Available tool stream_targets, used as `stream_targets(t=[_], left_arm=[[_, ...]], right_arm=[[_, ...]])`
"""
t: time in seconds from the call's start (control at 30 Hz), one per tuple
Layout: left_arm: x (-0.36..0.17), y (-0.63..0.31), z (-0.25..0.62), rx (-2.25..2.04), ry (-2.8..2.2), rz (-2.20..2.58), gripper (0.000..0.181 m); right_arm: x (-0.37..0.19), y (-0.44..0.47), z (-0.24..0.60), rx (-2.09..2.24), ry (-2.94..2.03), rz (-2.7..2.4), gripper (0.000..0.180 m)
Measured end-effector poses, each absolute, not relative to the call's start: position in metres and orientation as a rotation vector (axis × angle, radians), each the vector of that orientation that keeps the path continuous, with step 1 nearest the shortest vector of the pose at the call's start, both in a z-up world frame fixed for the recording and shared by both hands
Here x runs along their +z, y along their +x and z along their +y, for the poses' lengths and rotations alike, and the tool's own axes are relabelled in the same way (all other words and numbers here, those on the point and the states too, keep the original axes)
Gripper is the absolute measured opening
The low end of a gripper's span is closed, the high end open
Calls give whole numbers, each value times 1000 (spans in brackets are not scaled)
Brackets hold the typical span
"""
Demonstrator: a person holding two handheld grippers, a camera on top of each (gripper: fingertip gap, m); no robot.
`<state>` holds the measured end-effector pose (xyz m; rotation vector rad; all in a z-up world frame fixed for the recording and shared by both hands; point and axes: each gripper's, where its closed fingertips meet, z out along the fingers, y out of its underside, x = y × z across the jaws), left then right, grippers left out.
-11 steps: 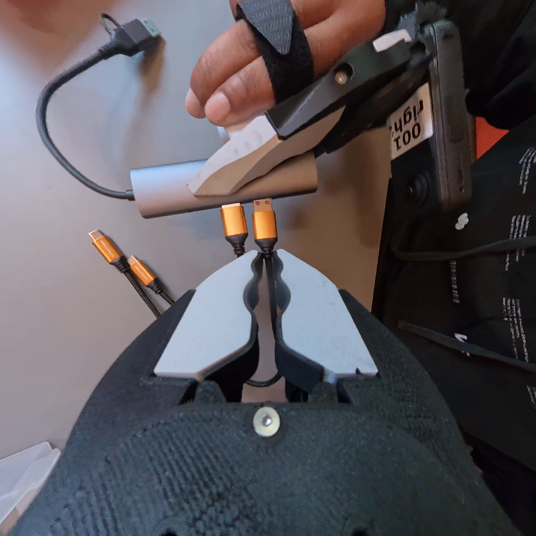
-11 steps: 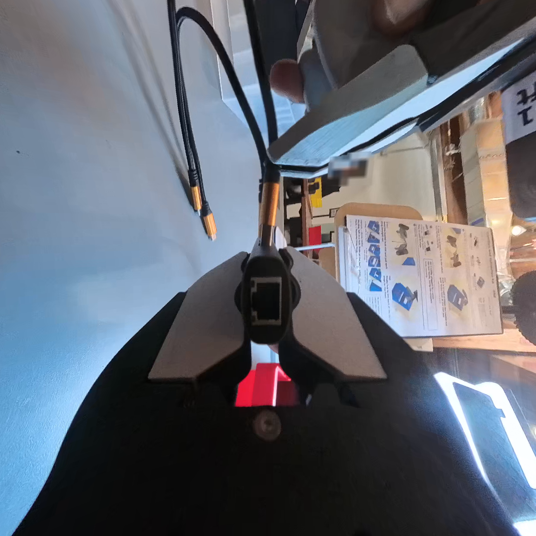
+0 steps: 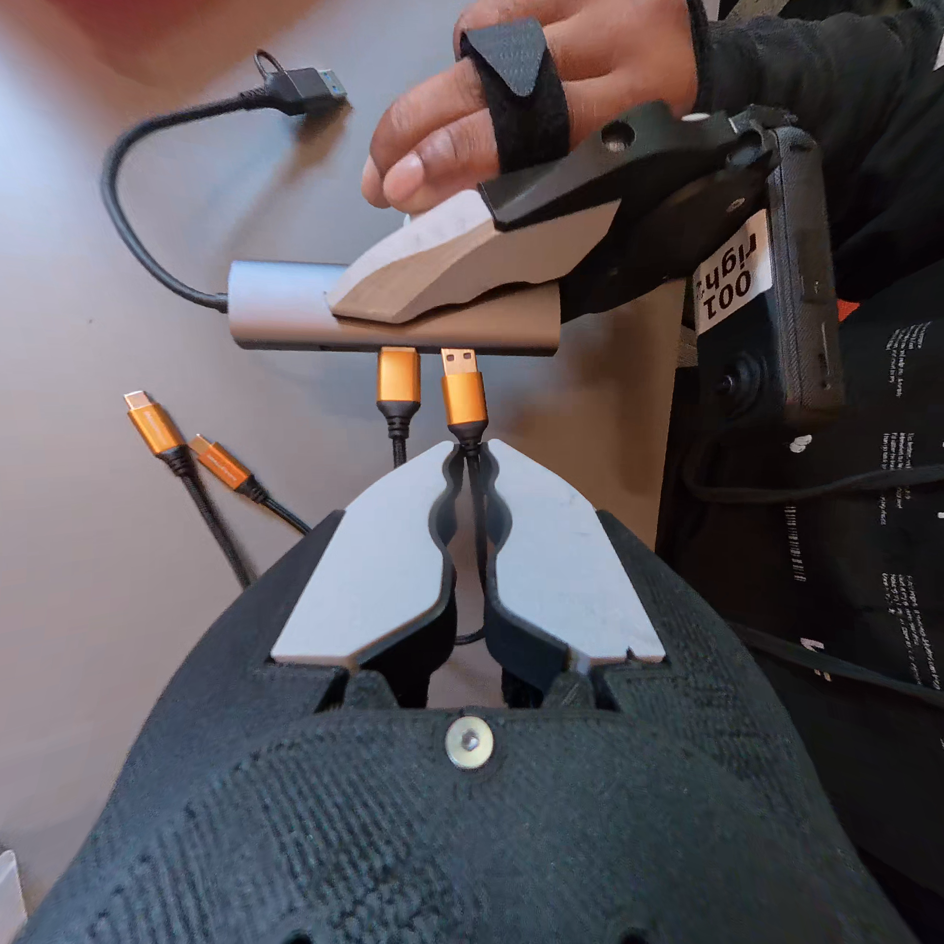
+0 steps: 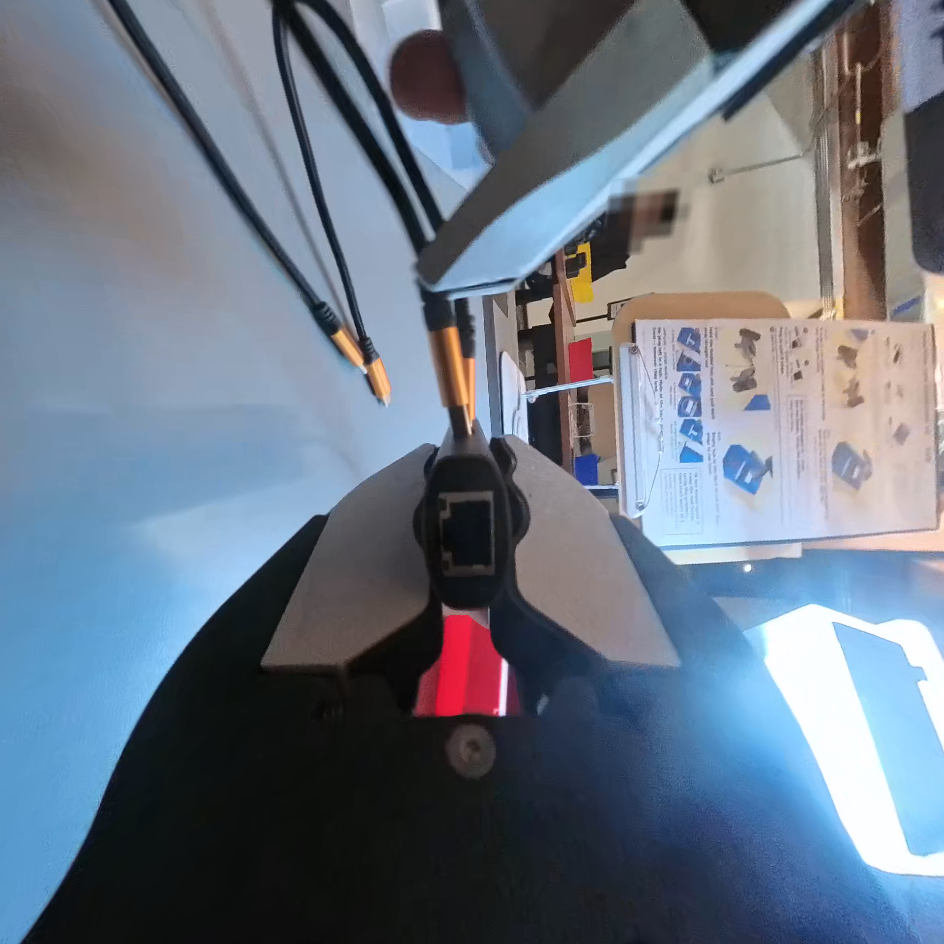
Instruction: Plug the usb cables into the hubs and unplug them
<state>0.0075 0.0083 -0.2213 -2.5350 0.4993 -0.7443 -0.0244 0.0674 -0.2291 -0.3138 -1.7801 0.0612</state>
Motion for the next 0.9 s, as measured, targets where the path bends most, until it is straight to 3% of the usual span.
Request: stream_targets(t=[0.4, 0.9], left_arm=[[-217, 16, 6, -876, -2466, 484, 5], [-211, 8, 12, -720, -2383, 449, 6]], right_arm=[[-243, -17, 55, 184, -253, -1872, 17], [-233, -17, 58, 219, -334, -1815, 18]])
